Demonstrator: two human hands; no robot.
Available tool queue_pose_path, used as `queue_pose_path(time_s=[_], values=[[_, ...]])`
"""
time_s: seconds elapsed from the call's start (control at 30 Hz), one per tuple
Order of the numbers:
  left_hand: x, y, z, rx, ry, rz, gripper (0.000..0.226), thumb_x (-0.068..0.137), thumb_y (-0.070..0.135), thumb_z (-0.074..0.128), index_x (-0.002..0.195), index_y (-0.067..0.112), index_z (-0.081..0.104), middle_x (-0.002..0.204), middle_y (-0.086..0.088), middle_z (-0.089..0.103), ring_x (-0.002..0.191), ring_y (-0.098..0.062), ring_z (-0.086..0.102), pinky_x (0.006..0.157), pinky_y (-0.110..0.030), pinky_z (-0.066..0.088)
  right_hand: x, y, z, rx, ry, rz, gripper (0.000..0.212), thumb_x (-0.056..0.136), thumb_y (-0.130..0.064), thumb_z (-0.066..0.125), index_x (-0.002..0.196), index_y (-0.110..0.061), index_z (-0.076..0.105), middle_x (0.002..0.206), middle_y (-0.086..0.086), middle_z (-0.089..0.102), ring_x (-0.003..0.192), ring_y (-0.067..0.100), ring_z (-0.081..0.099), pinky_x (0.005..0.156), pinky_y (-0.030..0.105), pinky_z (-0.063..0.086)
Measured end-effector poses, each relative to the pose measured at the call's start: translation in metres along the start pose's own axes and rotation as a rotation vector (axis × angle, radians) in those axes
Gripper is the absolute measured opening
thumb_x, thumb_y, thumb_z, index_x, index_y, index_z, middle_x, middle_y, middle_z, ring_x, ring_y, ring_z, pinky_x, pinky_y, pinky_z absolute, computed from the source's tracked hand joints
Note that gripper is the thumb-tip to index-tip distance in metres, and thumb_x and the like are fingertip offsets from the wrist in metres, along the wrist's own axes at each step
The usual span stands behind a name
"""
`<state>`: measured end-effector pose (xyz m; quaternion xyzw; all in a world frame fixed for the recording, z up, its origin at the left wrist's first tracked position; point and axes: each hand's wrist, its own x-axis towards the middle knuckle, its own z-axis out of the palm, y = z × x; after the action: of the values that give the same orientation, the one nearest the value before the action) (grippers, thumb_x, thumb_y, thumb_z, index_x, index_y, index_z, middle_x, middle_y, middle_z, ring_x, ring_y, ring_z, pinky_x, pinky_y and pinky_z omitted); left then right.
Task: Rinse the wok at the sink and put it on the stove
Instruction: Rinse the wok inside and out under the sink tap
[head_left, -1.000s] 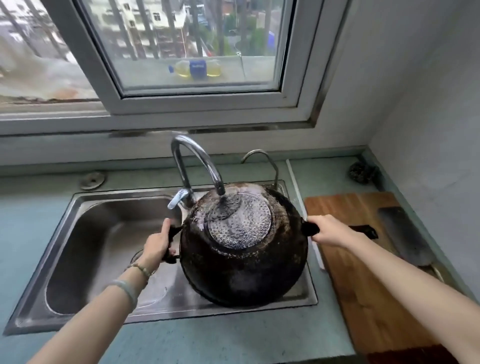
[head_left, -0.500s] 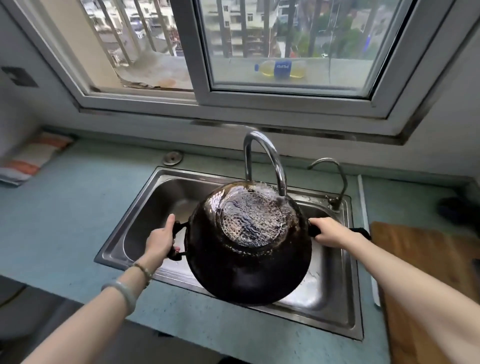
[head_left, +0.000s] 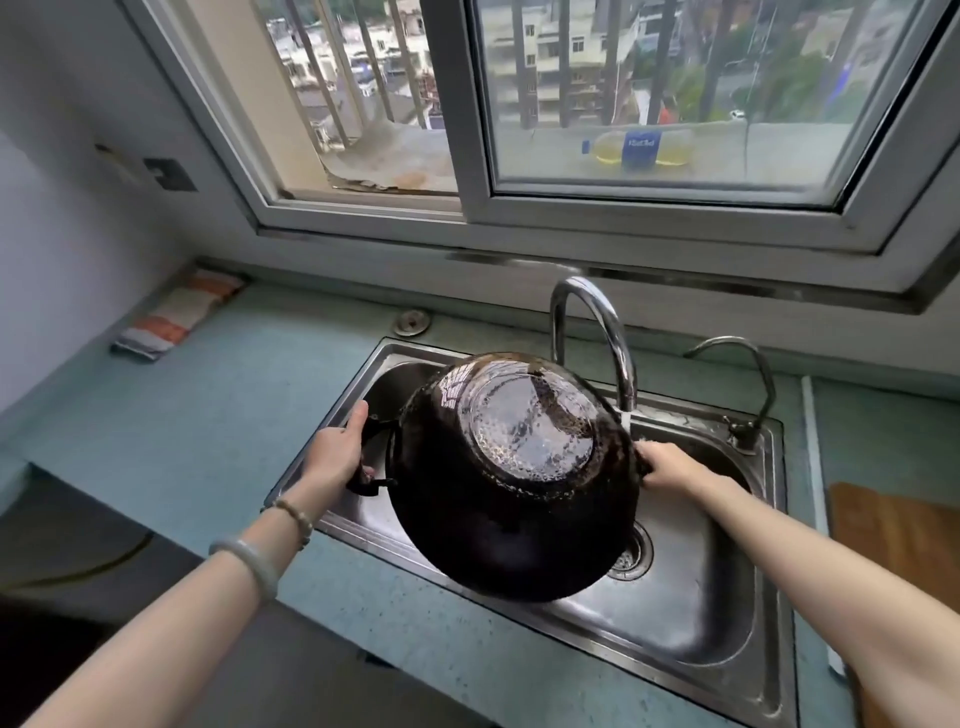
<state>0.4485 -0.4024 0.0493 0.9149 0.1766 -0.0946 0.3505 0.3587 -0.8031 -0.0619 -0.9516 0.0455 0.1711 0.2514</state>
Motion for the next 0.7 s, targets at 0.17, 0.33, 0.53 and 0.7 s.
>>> queue_pose_path(time_s=[0.17,0.33,0.53,0.7], values=[[0.002,0.002,-0.008,0.046,0.012,0.033,0.080,0.091,0.065,0.034,0.080,-0.008,0.067,0.061,-0.015,0.067,0.062,-0.027,0.065,0.066,-0.033,0.049,0.006,0.001,0.010,0.128,0.058,-0.028,0.018,0.067,-0.023,0.060,0.084,-0.015,0.063,0.089,0.003,0.070,0.088,0.019,0.064,0.074,0.037,0.051],[0.005,-0.002,-0.013,0.034,0.000,0.050,0.084,0.089,0.069,0.034,0.089,-0.008,0.069,0.068,-0.019,0.071,0.067,-0.029,0.069,0.081,-0.040,0.054,0.004,-0.007,0.011,0.104,0.083,-0.014,0.010,0.072,-0.011,0.062,0.073,-0.018,0.056,0.074,0.000,0.059,0.075,0.017,0.054,0.065,0.032,0.042],[0.005,-0.006,-0.009,0.055,-0.010,0.055,0.076,0.088,0.071,0.031,0.077,0.003,0.061,0.079,-0.021,0.072,0.063,-0.024,0.069,0.078,-0.040,0.055,0.002,-0.003,0.007,0.064,0.098,-0.038,0.009,0.068,-0.011,0.059,0.064,-0.011,0.051,0.067,0.008,0.059,0.070,0.027,0.056,0.061,0.036,0.040],[0.007,-0.006,-0.005,0.034,-0.014,0.038,0.080,0.088,0.071,0.028,0.081,0.000,0.065,0.069,-0.016,0.070,0.066,-0.026,0.069,0.080,-0.042,0.055,-0.001,-0.003,0.000,0.017,0.091,-0.047,0.015,0.069,-0.012,0.061,0.063,-0.019,0.050,0.062,-0.005,0.052,0.068,0.018,0.053,0.060,0.031,0.038]])
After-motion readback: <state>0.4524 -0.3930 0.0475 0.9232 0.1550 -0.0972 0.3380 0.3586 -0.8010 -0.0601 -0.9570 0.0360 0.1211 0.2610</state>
